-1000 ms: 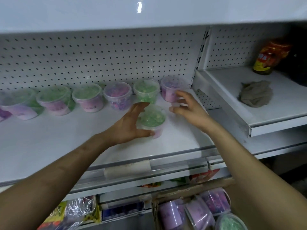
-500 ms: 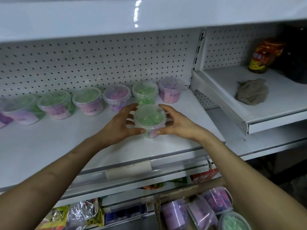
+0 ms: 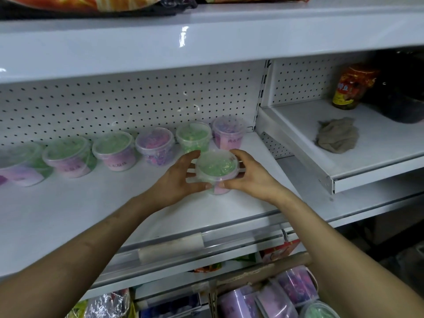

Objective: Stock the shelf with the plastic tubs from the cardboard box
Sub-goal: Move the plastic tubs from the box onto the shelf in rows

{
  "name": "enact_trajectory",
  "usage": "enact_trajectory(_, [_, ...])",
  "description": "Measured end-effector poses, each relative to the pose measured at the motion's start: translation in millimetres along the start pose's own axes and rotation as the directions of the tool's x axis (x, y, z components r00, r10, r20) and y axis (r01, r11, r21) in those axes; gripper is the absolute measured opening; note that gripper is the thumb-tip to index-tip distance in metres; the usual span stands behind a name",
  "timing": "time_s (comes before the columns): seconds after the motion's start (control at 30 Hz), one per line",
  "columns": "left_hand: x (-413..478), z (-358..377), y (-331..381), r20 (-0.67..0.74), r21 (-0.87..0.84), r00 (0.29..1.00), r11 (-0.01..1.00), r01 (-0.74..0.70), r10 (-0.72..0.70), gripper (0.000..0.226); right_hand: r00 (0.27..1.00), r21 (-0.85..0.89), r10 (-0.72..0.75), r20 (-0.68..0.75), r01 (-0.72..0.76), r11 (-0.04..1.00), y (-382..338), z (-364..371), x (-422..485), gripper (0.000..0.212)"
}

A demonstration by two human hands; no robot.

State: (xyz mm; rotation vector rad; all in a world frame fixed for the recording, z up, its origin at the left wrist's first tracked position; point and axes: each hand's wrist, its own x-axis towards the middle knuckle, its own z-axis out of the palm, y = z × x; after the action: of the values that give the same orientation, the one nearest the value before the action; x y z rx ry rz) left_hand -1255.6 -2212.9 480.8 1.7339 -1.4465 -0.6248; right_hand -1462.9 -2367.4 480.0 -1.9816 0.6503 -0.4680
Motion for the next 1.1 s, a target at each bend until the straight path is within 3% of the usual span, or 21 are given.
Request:
enact_trajectory(0.17, [10.5,7.6,0.1,-0.051,0.207,0.997,0.977,-0.052,0.064,0.088,0.995,-0.003,0.021,-0.101,-0.022,1.0,11.4,-14.7,-3.0,0.084])
enact_trajectory(0.37, [31.3,-5.2,1.9,-0.154,0.596,0.959,0.796,-0.101,0.237,0.071,0.967,-0.01,0.063,-0.247,-0.067,0.998,23.0,-21.7,1.0,0.091])
enact_trajectory(0.43, [44.5,-11.3,2.5,-0.181,0.665,0.941,0.741,-0.097,0.286,0.064,0.959,-0.011,0.066,-0.274,-0.072,0.997,21.2,-22.3,3.9,0.08])
enact_trajectory(0.53, [61.9,-14.9,5.6,-0.197,0.714,0.939,0.698,-0.061,0.282,0.054,0.947,-0.013,0.055,-0.317,-0.062,0.998,18.7,-22.5,7.4,0.063])
enact_trajectory(0.83, [76.3,-16.4,4.0,-0.179,0.789,0.955,0.615,-0.005,0.236,0.034,0.926,-0.012,0.095,-0.365,-0.106,0.994,27.4,-27.4,10.8,0.075])
enact_trajectory(1.1, [74.4,-20.4,13.2,-0.146,0.771,0.964,0.636,-0.031,0.224,0.041,0.93,-0.024,0.105,-0.353,-0.121,0.992,23.6,-27.8,14.1,0.067])
